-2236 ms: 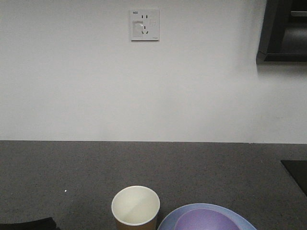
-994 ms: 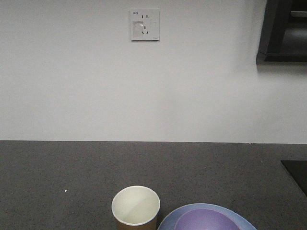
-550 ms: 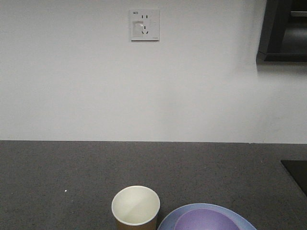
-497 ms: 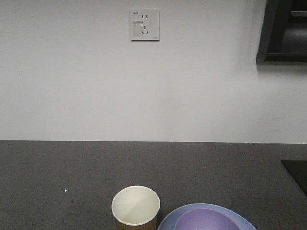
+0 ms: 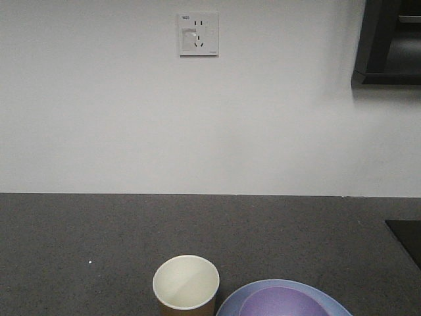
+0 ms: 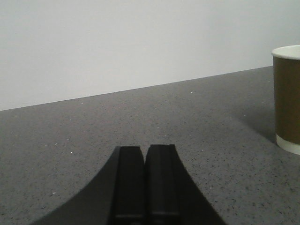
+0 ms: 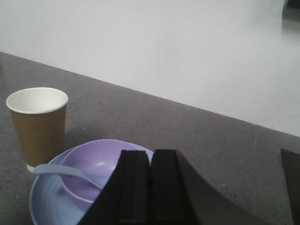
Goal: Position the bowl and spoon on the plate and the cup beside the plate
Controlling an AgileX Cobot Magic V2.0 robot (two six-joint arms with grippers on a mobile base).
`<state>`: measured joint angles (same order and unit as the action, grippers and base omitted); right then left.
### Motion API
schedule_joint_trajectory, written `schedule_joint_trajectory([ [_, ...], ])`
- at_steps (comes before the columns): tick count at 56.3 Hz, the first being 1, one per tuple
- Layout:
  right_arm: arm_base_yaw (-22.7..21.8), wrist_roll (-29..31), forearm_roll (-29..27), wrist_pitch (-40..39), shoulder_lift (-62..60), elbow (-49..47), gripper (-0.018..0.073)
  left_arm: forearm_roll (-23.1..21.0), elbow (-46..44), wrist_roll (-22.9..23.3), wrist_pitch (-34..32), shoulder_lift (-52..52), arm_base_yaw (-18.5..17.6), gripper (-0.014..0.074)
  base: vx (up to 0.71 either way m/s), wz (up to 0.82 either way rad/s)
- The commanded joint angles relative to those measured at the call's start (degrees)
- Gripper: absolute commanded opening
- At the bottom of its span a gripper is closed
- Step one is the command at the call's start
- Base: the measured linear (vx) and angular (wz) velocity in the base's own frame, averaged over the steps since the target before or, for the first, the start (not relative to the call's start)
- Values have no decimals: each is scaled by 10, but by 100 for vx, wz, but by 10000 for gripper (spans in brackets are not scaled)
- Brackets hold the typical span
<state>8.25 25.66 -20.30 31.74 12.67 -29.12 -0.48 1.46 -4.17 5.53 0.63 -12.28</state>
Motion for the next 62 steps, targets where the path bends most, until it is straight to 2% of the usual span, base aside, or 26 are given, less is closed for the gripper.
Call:
schedule_joint_trajectory([
  [1,-1,5,-7,-49,6,-17,-8,-5,-14,4,-43,9,1,-3,0,0],
  [11,-1,4,-9,-67,6,-17,-8,-5,-14,4,-43,9,1,-3,0,0],
  [18,-1,-32,-3,-90,8,7,-8,-5,-14,4,-43,9,1,-3,0,0],
  [21,-1,-77,24,-122,8,36,-8,-5,-14,4,-43,9,1,-3,0,0],
  [22,-1,-225,122,-193,8,103,-8,-5,-14,4,-43,9,1,-3,0,0],
  [26,-1,-300,187,-236,6,139,-8,-5,-14,4,-43,9,1,-3,0,0],
  [30,-1,-342,219,-274,6,176,-8,-5,-14,4,-43,9,1,-3,0,0],
  [44,-1,-338,227,-396,-1,278,-8,-5,-14,4,-43,9,1,-3,0,0],
  [58,-2,-338,234,-341,-141,311,-8,-5,-14,4,-43,9,1,-3,0,0],
  [62,-1,-337,244,-334,-133,311,-8,-5,-15,4,-42,9,1,-3,0,0],
])
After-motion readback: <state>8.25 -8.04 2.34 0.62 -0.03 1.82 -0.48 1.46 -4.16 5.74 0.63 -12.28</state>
